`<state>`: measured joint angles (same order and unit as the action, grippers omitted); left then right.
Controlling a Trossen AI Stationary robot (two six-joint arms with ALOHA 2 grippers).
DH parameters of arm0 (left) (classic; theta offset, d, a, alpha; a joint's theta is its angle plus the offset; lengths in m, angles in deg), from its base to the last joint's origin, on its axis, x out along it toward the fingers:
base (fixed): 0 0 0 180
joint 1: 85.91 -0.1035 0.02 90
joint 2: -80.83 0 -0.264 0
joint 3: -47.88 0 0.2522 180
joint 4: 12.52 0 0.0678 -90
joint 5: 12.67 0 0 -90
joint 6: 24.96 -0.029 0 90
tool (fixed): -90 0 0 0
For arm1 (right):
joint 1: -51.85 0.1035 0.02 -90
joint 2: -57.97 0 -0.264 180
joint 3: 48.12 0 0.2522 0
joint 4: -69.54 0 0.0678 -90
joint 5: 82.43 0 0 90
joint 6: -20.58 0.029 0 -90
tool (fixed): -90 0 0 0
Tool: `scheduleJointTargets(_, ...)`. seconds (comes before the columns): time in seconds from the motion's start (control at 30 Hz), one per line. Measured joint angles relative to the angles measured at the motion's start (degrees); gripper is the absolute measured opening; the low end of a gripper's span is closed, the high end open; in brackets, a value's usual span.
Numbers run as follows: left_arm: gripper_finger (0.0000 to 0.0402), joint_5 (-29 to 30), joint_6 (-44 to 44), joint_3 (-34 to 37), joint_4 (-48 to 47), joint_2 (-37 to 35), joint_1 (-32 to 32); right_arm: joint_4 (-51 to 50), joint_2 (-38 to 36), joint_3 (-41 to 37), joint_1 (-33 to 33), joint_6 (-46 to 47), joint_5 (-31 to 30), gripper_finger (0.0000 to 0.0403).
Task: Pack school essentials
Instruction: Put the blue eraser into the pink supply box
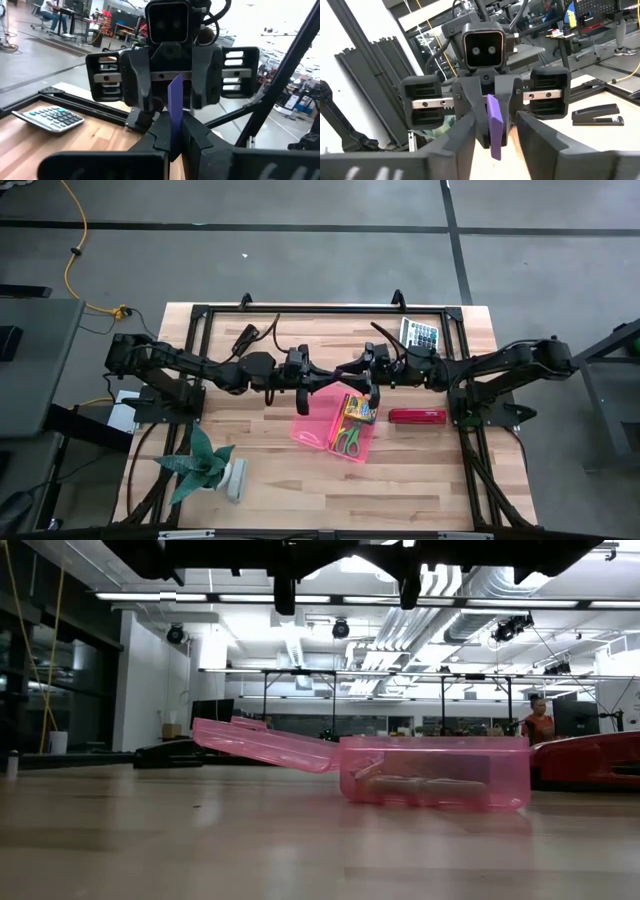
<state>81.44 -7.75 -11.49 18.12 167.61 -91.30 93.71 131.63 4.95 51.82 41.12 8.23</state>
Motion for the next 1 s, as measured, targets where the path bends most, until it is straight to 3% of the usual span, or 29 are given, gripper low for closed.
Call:
scheduleJointTargets(0.37, 0.0, 0.4, -0.8, 0.0, -1.1, 0.0, 0.0, 0.8, 0.0, 0.0, 0.0, -1.1, 1.4, 0.0011)
scheduleJointTargets(0.53, 0.0028, 0.1, 2.7, -0.1, -1.7, 0.0, -0.5, 0.7, 0.0, 0.0, 0.0, -1.1, 1.4, 0.0012)
scheduleJointTargets(0.63, 0.0066, -3.6, 3.4, -0.1, -6.5, -1.4, -1.9, -1.1, -1.0, -0.1, -0.1, -2.2, 2.0, 0.0005)
scheduleJointTargets(0.83, 0.0142, -9.7, 0.9, 0.1, -22.1, -10.9, -5.0, -13.2, -9.6, 0.0, -2.3, -5.9, 2.6, 0.0003)
scheduleJointTargets(1.0, 0.0161, -10.6, -2.7, 0.0, -28.8, -21.4, -6.0, -24.2, -17.8, 0.0, -3.0, -7.8, 2.5, 0.0002)
